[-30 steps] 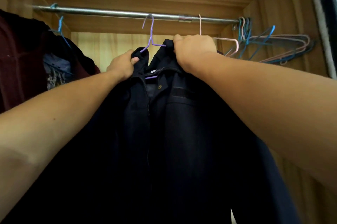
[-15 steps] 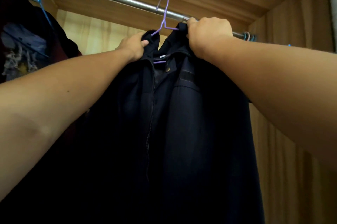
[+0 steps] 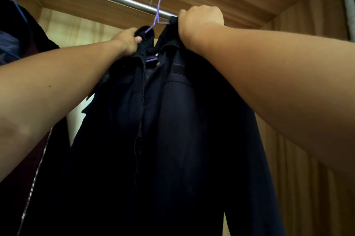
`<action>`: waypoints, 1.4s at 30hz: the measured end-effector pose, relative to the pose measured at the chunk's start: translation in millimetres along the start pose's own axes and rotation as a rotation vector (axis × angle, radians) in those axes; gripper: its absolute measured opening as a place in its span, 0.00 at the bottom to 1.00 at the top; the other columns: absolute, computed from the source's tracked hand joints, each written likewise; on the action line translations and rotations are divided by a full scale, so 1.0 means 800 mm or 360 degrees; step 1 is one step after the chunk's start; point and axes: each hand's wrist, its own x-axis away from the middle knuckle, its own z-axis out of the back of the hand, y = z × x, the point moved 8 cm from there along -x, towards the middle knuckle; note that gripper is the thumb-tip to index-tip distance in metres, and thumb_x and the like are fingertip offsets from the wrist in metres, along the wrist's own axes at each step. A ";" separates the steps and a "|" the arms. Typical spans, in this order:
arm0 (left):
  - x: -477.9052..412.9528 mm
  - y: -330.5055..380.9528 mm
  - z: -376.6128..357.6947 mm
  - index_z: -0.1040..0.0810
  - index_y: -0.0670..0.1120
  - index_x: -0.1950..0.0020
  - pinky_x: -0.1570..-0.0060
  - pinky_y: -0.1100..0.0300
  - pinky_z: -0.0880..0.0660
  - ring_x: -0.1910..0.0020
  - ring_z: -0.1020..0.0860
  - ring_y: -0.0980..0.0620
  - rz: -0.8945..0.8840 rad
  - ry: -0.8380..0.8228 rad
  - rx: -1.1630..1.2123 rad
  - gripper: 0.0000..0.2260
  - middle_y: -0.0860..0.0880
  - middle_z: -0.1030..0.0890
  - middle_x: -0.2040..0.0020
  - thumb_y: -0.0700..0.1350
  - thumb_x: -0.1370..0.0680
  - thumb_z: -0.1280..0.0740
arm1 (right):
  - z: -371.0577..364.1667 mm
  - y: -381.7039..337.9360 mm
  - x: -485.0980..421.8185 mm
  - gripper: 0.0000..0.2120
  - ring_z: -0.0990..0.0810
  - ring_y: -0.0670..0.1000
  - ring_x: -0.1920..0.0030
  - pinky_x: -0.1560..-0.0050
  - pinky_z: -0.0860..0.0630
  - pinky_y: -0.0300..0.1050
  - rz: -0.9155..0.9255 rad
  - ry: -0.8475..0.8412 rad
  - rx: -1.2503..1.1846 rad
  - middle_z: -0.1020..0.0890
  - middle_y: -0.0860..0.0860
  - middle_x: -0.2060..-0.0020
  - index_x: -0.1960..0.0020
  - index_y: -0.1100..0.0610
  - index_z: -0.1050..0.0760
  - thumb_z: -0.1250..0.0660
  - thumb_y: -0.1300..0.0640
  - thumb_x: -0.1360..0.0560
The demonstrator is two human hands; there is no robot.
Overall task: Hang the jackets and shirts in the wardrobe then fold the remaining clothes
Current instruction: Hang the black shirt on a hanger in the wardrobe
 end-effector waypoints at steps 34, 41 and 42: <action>0.166 -0.026 -0.028 0.30 0.45 0.38 0.40 0.47 0.23 0.45 0.22 0.44 0.0076 -0.0285 0.0320 0.16 0.45 0.21 0.44 0.41 0.25 0.34 | -0.041 -0.078 0.064 0.17 0.22 0.65 0.48 0.54 0.31 0.51 -0.0543 -0.0110 -0.1612 0.22 0.61 0.49 0.36 0.60 0.36 0.40 0.64 0.24; 0.204 -0.017 -0.035 0.32 0.48 0.37 0.43 0.48 0.21 0.47 0.20 0.47 0.0009 -0.0442 0.0610 0.16 0.47 0.20 0.47 0.39 0.23 0.36 | -0.052 -0.130 0.070 0.24 0.22 0.62 0.54 0.62 0.28 0.54 -0.0335 -0.0399 -0.1907 0.22 0.59 0.53 0.30 0.56 0.42 0.42 0.66 0.24; 0.209 -0.023 -0.031 0.32 0.49 0.37 0.43 0.49 0.21 0.47 0.20 0.48 0.0020 -0.0433 0.0615 0.16 0.48 0.20 0.47 0.39 0.23 0.35 | -0.057 -0.125 0.075 0.27 0.21 0.62 0.53 0.58 0.25 0.55 -0.0320 -0.0432 -0.1889 0.22 0.59 0.52 0.27 0.55 0.43 0.42 0.66 0.24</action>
